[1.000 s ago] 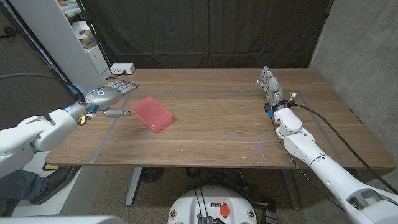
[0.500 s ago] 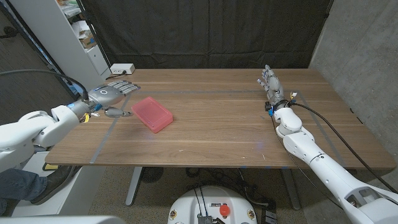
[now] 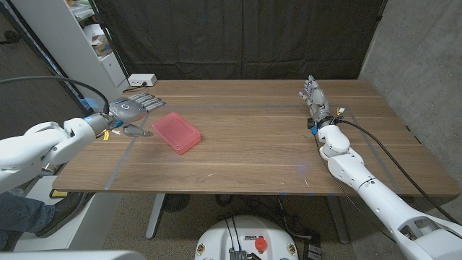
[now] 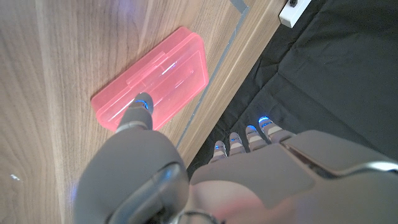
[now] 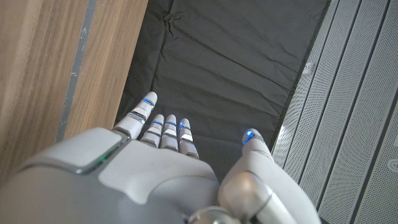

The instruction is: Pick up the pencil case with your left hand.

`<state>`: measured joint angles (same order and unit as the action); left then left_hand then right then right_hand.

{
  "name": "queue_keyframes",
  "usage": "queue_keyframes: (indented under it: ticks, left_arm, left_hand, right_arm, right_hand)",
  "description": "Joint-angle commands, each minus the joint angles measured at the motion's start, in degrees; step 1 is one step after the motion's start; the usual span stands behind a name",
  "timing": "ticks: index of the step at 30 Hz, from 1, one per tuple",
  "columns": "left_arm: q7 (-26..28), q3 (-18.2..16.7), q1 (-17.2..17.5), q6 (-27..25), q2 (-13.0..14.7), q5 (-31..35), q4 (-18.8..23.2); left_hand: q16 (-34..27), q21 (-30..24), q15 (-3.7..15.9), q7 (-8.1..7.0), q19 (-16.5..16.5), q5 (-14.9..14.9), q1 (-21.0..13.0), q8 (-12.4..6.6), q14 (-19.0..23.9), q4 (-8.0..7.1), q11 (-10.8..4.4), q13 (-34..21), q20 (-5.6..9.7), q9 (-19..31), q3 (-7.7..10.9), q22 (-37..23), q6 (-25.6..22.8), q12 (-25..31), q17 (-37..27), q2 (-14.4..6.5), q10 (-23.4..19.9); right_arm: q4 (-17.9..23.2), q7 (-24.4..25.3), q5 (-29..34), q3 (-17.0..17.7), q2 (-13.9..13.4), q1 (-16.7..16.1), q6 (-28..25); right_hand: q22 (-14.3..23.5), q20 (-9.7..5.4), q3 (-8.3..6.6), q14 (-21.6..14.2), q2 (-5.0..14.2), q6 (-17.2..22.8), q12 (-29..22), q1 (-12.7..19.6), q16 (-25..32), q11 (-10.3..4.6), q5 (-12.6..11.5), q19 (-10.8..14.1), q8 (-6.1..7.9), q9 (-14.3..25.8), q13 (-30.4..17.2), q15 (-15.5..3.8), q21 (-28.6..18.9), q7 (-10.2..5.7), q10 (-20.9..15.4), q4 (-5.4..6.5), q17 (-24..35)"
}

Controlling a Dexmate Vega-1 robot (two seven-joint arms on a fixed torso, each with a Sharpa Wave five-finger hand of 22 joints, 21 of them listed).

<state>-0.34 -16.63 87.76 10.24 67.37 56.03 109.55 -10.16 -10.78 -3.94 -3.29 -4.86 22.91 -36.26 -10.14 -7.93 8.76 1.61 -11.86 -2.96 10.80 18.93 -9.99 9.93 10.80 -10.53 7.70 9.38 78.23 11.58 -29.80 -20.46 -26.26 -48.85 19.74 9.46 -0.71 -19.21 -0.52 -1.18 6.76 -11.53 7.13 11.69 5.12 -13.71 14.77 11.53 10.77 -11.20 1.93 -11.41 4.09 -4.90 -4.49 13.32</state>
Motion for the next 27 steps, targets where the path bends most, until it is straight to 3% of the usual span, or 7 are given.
queue_keyframes:
  ticks: [1, 10, 16, 19, 23, 27]
  left_arm:
    - [-6.26, 1.50, -0.91, -2.35, 2.12, 4.81, 2.56]
    - [-10.84, 4.42, -3.43, -3.36, 4.21, 4.62, 3.09]
    - [-11.48, 7.65, -6.21, -5.30, 4.96, 4.02, 3.18]
    - [-11.85, 9.90, -7.90, -5.80, 6.40, 4.06, 3.35]
    - [-12.88, 14.04, -11.04, -6.60, 8.19, 3.96, 3.69]
    - [-13.97, 18.65, -14.81, -7.31, 9.20, 2.86, 3.59]
  left_hand:
    - [0.37, 0.62, -0.17, 2.53, -3.97, 0.79, -1.08, 0.22, -4.26, -0.43, 0.50, -0.07, -0.40, 0.04, -0.99, -0.31, 6.54, -0.29, -0.15, 0.35, 4.27]
    - [-0.06, 0.45, -1.42, 3.37, -6.36, 1.13, -0.92, 0.36, -6.26, -0.89, 1.43, -0.04, -1.40, 0.01, -2.04, -0.45, 10.51, -0.22, -0.22, 0.53, 7.41]
    - [0.18, 0.20, -2.73, 4.93, -8.29, 1.55, -0.82, 0.14, -9.57, -1.29, 2.69, 0.01, -1.41, -0.03, -3.27, -0.49, 13.97, -0.25, -0.26, 0.55, 11.03]
    - [0.21, 0.16, -3.16, 5.69, -9.07, 1.71, -0.93, 0.14, -11.04, -1.42, 3.67, 0.04, -1.99, -0.04, -3.70, -0.51, 15.49, -0.40, -0.27, 0.37, 13.15]
    - [0.33, 0.21, -3.48, 6.16, -10.04, 1.81, -0.99, 0.31, -12.69, -1.57, 3.85, 0.06, -2.01, -0.05, -4.08, -0.53, 17.37, -0.30, -0.28, 0.21, 14.43]
    - [0.31, 0.39, -3.71, 6.85, -12.74, 1.82, -0.90, 0.50, -15.91, -2.04, 3.85, 0.05, -1.93, -0.06, -4.90, -0.59, 22.31, -0.28, -0.30, -0.35, 17.31]
  right_arm:
    - [0.05, 0.49, -0.14, 0.29, 0.47, -0.72, 1.15]
    - [0.98, 0.76, -0.43, 0.61, 0.26, -1.91, 1.32]
    - [0.67, 0.48, -0.84, 0.82, 0.44, -2.20, 1.86]
    - [0.52, 0.31, -1.13, 0.95, 0.54, -2.23, 2.05]
    - [0.54, 0.18, -1.22, 1.06, 0.52, -2.16, 2.18]
    - [0.40, 0.00, -1.29, 1.07, 0.64, -1.96, 2.38]
  right_hand:
    - [0.34, -0.01, 0.30, 0.31, 0.40, 0.57, 0.01, 0.16, 0.15, 0.28, -0.13, -0.22, -0.09, 0.27, -0.02, 0.11, 0.39, 0.07, -0.23, -0.03, -0.09]
    - [0.35, 0.01, 0.40, 0.32, 0.43, 0.63, 0.02, 0.07, 0.16, 0.29, -0.14, -0.30, -0.07, 0.27, -0.02, 0.12, 0.42, 0.08, -0.20, 0.02, -0.10]
    - [0.35, 0.04, 0.46, 0.23, 0.44, 0.70, -0.02, 0.03, 0.20, 0.33, -0.14, -0.32, -0.05, 0.27, -0.02, 0.22, 0.43, 0.03, -0.31, 0.02, -0.12]
    - [0.35, 0.07, 0.50, 0.24, 0.42, 0.68, -0.01, 0.03, 0.19, 0.34, -0.15, -0.34, -0.06, 0.27, -0.02, 0.19, 0.43, 0.03, -0.29, 0.01, -0.14]
    - [0.35, 0.12, 0.53, 0.22, 0.42, 0.66, 0.03, 0.04, 0.20, 0.31, -0.16, -0.36, -0.08, 0.27, -0.02, 0.30, 0.44, 0.04, -0.19, -0.01, -0.16]
    - [0.35, 0.11, 0.55, 0.28, 0.46, 0.65, 0.03, 0.04, 0.18, 0.35, -0.17, -0.40, -0.08, 0.28, -0.02, 0.41, 0.45, 0.03, -0.19, 0.00, -0.17]
